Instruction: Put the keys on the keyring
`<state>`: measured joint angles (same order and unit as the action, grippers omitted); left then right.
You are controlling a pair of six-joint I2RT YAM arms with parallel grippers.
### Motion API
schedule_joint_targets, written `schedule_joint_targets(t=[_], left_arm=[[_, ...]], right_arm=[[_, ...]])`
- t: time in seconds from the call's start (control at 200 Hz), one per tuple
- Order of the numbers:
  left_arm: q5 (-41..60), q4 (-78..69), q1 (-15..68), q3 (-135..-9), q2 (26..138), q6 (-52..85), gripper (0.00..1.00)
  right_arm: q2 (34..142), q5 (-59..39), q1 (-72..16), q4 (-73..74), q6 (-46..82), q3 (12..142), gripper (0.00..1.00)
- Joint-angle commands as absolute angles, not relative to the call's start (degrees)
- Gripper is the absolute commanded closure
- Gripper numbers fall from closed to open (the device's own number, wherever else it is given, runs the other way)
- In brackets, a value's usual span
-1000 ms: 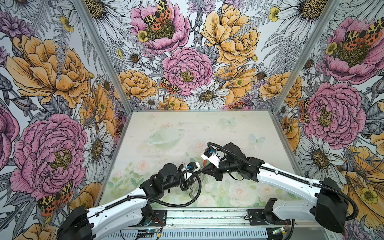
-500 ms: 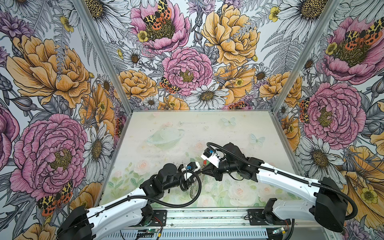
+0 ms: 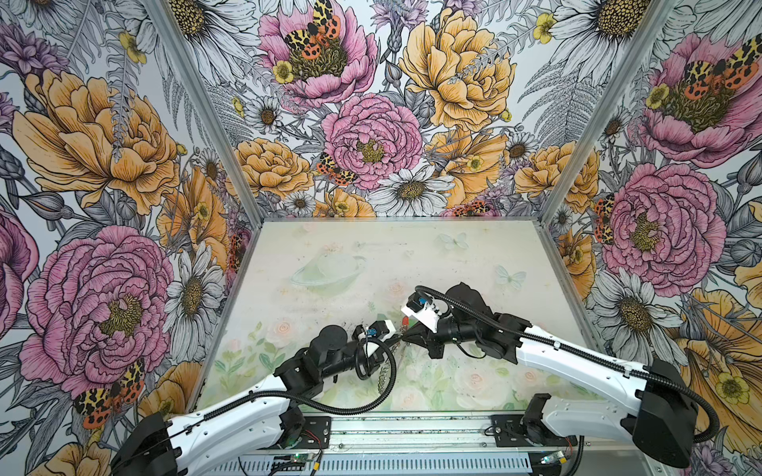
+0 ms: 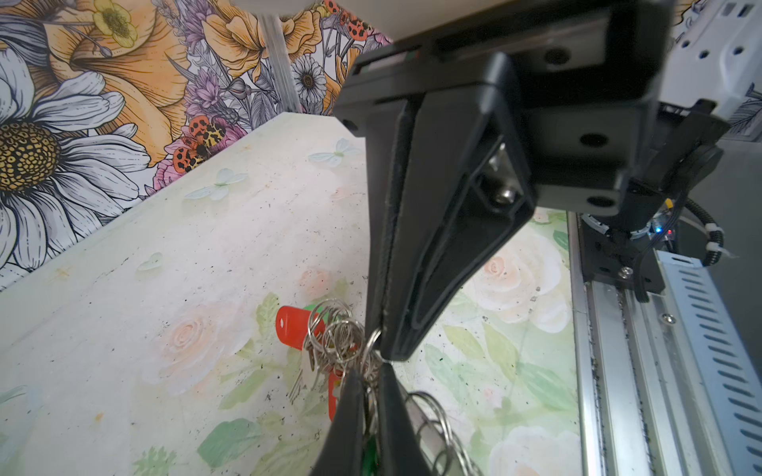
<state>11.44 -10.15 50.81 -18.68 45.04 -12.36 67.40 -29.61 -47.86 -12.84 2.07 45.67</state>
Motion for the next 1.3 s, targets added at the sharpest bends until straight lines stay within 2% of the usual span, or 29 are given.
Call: schedule_joint_targets(t=[0.0,0.07,0.175,0.415,0.776,0.891,1.291], left_arm=[[11.94,-13.96,50.12,-17.84,44.12,-11.98,0.93],[12.29,-13.97,50.01,-17.78,44.12,-12.00,0.92],[12.71,-14.01,50.03,-17.77,44.19,-11.87,0.86],[13.41,-14.06,49.89,-17.58,43.95,-11.89,0.79],[12.36,-14.29,49.88,-17.58,44.55,-11.98,0.94],[12.44,-14.32,49.75,-17.75,45.47,-12.06,0.95],[14.59,-14.51,49.79,-18.02,46.27,-12.05,0.76]], right_arm=[[63.72,-30.74,-46.74,-5.76,4.22,44.34,1.00],[62.64,-31.37,-46.31,-2.64,5.34,42.94,1.00],[61.45,-32.50,-45.79,2.87,7.86,40.52,1.00],[61.79,-32.44,-45.72,7.85,9.90,38.85,1.00],[60.92,-31.34,-45.78,9.77,10.21,37.88,1.00],[60.69,-31.66,-45.77,11.48,10.71,37.32,1.00],[61.61,-32.70,-45.77,21.37,15.16,34.35,1.00]])
